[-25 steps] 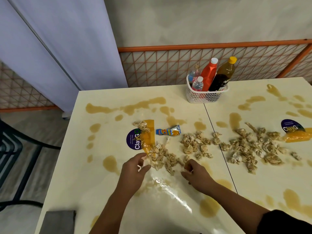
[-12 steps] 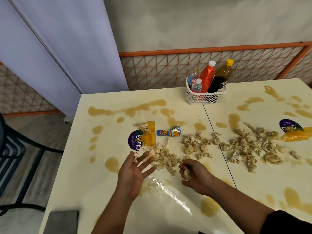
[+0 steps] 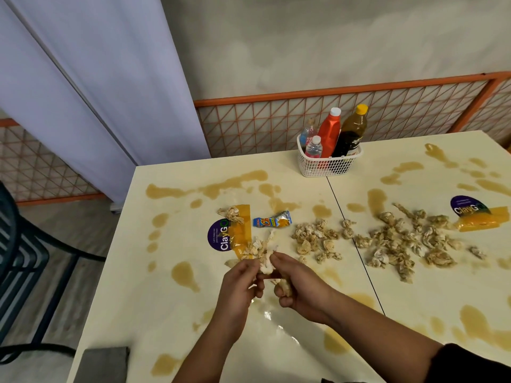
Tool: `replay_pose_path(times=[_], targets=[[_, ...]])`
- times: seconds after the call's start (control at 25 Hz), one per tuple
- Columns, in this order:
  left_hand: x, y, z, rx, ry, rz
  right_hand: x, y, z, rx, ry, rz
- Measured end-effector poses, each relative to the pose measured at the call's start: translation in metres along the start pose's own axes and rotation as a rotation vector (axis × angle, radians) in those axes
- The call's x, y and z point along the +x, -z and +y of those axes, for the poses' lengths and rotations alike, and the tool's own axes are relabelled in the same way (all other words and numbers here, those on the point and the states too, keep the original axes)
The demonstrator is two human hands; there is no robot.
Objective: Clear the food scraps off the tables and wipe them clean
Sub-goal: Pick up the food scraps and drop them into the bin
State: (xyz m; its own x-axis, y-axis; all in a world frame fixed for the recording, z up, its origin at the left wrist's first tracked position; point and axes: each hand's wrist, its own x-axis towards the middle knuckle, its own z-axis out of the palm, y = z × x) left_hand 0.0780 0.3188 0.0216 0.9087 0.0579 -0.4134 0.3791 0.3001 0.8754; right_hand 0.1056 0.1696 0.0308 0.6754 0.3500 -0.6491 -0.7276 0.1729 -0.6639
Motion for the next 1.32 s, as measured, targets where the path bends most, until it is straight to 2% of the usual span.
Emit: replay_pose_path(times=[0.16,0.28,0.48,0.64,0.76,0.84,0.88,0.96,1.16,1.24,1.32], targets=[[-0.014,-0.018,-0.002,0.279,-0.089,-0.068,-0.017,0.015,-0.005,0.104,0.095,0.051],[-0.027,-0.042,-0.007,0.378,-0.127,-0.062,-0.032,0.035,-0.007,0.044,0.166,0.095],[-0.045,-0.105,-0.023,0.204,-0.122,0.062,-0.072,0.084,-0.005,-0.011,0.278,0.126],[-0.065,-0.177,-0.043,-0.07,-0.001,-0.017,-0.123,0.148,-0.003,-0.245,0.457,0.293],[-0.089,-0.23,-0.064,-0.002,0.003,-0.091,-0.158,0.195,0.006,-0.53,0.589,0.299],[-0.103,-0.259,-0.082,0.055,0.001,-0.15,-0.18,0.23,0.018,-0.633,0.583,0.231],[-0.108,-0.272,-0.091,0.06,0.012,-0.145,-0.192,0.247,0.025,-0.579,0.559,0.185],[-0.114,-0.295,-0.106,0.049,0.048,-0.092,-0.21,0.28,0.044,-0.322,0.498,0.137],[-0.12,-0.336,-0.129,-0.043,0.198,0.05,-0.241,0.363,0.097,0.24,0.365,0.189],[-0.123,-0.347,-0.138,-0.054,0.248,0.033,-0.257,0.398,0.117,0.41,0.352,0.251],[-0.126,-0.358,-0.147,-0.029,0.255,-0.027,-0.271,0.431,0.136,0.513,0.362,0.411]])
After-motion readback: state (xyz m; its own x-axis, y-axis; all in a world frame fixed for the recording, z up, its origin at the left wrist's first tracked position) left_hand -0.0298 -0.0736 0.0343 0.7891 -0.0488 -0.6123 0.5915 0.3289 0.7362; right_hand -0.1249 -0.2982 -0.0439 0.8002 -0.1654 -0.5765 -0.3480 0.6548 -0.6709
